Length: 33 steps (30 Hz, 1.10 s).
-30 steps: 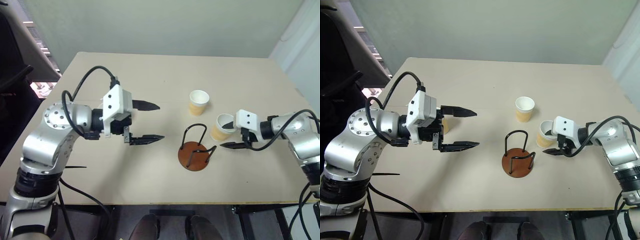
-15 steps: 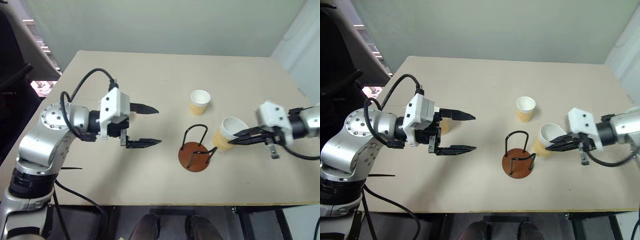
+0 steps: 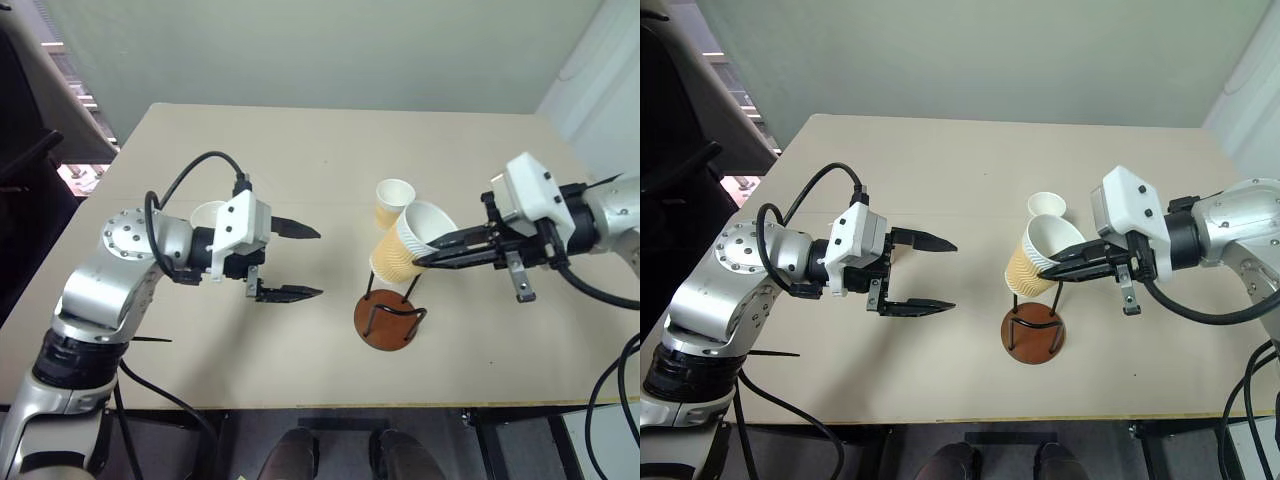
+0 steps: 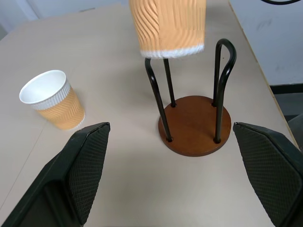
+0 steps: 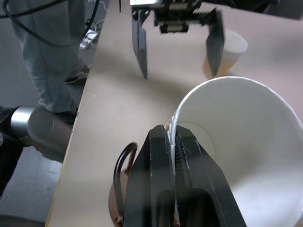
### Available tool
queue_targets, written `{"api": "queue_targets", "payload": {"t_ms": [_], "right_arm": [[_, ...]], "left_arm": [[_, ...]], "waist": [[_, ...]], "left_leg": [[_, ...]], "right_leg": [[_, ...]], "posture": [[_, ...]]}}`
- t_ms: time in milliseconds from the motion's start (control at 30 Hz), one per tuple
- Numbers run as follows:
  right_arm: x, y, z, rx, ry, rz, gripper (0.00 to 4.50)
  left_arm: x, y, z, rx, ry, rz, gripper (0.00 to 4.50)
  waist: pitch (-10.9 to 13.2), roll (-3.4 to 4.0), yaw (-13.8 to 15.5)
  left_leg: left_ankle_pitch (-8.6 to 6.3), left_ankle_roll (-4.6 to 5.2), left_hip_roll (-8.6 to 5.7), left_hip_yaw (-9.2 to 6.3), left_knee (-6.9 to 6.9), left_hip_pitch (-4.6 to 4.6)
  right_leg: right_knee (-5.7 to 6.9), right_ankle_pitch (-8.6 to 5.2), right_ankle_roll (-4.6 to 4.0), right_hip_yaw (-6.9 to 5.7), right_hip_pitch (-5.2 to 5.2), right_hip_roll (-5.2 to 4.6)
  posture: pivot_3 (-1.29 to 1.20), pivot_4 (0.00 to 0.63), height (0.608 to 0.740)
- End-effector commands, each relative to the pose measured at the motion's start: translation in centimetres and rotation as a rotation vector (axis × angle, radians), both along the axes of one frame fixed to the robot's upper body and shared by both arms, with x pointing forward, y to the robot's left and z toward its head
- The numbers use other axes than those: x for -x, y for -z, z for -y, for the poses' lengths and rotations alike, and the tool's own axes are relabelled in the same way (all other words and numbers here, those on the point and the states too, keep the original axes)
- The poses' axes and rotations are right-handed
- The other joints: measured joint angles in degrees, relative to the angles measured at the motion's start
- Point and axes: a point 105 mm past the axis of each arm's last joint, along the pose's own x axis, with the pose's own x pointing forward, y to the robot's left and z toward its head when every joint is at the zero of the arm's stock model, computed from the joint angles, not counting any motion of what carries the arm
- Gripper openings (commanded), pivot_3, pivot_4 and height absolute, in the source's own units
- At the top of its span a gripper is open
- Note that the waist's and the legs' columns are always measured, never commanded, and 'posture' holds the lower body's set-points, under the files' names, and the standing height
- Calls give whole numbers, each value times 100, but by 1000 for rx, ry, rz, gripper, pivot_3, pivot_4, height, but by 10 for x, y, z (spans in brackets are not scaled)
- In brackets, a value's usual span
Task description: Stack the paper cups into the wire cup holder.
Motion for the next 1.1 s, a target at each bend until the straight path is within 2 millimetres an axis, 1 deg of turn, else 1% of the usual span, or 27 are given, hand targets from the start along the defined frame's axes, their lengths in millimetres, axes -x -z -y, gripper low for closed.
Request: {"api": "queue_targets", "payload": {"t_ms": [33, 133, 233, 267, 367, 467, 500, 600, 633, 700, 733, 767, 800, 833, 867, 933, 967, 1033, 1100], "right_arm": [[-1, 10, 4, 64, 2, 41, 67], [0, 16, 5, 95, -19, 61, 67], [3, 17, 2, 101, -47, 66, 67], [3, 18, 1, 103, -49, 66, 251], [2, 17, -1, 106, -50, 69, 987], [1, 13, -1, 100, -45, 81, 2092], [1, 11, 0, 102, -39, 87, 2399], [0, 1, 14, 95, 8, 90, 3458], [0, -4, 18, 81, 20, 85, 3889], [0, -19, 24, 20, 47, 87, 4458], [-2, -27, 27, -20, 66, 100, 4458], [-8, -42, 29, -95, 98, 130, 4458], [-16, -59, 31, -196, 145, 151, 4458], [-19, -72, 32, -276, 164, 148, 4458], [-16, -82, 31, -332, 141, 138, 4458], [-7, -87, 27, -369, 96, 120, 4458], [-5, -85, 26, -365, 89, 113, 4458], [0, -81, 24, -369, 67, 86, 4458], [3, -81, 22, -380, 55, 71, 4458]], "left_arm": [[5, -10, -2, 4, -8, 50, 4500], [7, -10, -5, 4, -15, 42, 4500], [7, -11, -7, 2, -28, 41, 4500], [7, -11, -8, 1, -33, 42, 4500], [6, -12, -10, 1, -40, 44, 4500], [3, -14, -13, -1, -52, 51, 4500], [2, -14, -14, -2, -58, 53, 4500], [-7, -21, -23, 0, -98, 73, 4500], [-10, -25, -26, 1, -114, 83, 4500], [-18, -34, -38, -9, -169, 111, 4500], [-23, -38, -46, -18, -205, 129, 4500], [-29, -42, -56, -35, -252, 144, 4500], [-34, -44, -70, -70, -306, 157, 4500], [-38, -43, -82, -107, -351, 163, 4500], [-42, -39, -93, -151, -390, 163, 4500], [-45, -35, -104, -189, -426, 155, 4500], [-47, -34, -109, -200, -447, 154, 4500], [-55, -27, -123, -285, -514, 156, 4500], [-59, -26, -132, -313, -550, 161, 4500]], "waist": [[0, 0, -2], [0, 0, -4], [0, 0, -8], [0, 0, -9], [0, 0, -9], [0, 0, -9], [0, 0, -8], [0, 0, 4], [0, 0, 14], [0, 0, 15], [0, 0, 11], [0, 0, 9], [0, 0, -23], [0, 1, -63], [0, 4, -83], [0, 3, -87], [0, 3, -86], [0, 3, -68], [1, 4, -49]], "left_leg": [[-1, 1, 0, 0, -1, -1], [-1, 1, 0, 2, -2, -4], [-1, 1, 1, 2, -2, -4], [0, 1, 1, 2, -1, -2], [1, 0, 1, 1, 3, -2], [1, 0, 1, 2, 5, -1], [1, 0, 1, 1, 5, -1], [1, 0, 1, 1, 5, -1], [1, 0, 1, 1, 4, -2], [1, -1, 0, 1, 4, -4], [1, 0, 0, 1, 2, -5], [1, -1, 1, 1, 2, -4], [1, -1, 0, 1, 2, -4], [3, -3, 0, 4, 0, -2], [4, -5, 0, 4, -1, 0], [7, -8, 1, 2, -8, 0], [8, -9, 3, -1, -14, -1], [8, -10, 6, -3, -19, -3], [8, -9, 5, -8, -19, -10]], "right_leg": [[-4, 0, 0, 0, 0, 0], [-5, 0, 0, 1, -4, -1], [-2, 0, 0, 0, -3, 0], [0, 0, 0, 0, -3, 0], [6, 0, 0, 0, -3, 0], [11, 0, 0, 0, -3, 0], [12, 0, 0, 0, -3, 0], [11, 0, 0, 0, -4, 0], [10, 0, 0, 0, -4, 0], [6, 0, 0, 0, -5, -1], [4, 0, 0, 0, -5, -1], [4, 0, -1, 0, -5, 0], [6, 0, -1, 0, -5, 0], [8, 1, -3, 3, -11, 1], [12, 4, -6, 8, -15, 2], [11, 4, -9, 7, -19, 5], [9, 3, -11, 4, -20, 7], [4, 0, -15, 1, -20, 9], [-3, 0, -15, -2, -23, 7]], "posture": [[0, 150, 740], [0, 150, 740], [0, 150, 740], [0, 150, 740], [0, 150, 740], [0, 150, 740], [0, 150, 740], [0, 150, 740], [0, 150, 740], [0, 150, 740], [0, 150, 740], [0, 150, 740], [0, 150, 740], [0, 150, 740], [0, 150, 740], [0, 150, 740], [0, 150, 740], [0, 150, 740], [0, 150, 740]]}}
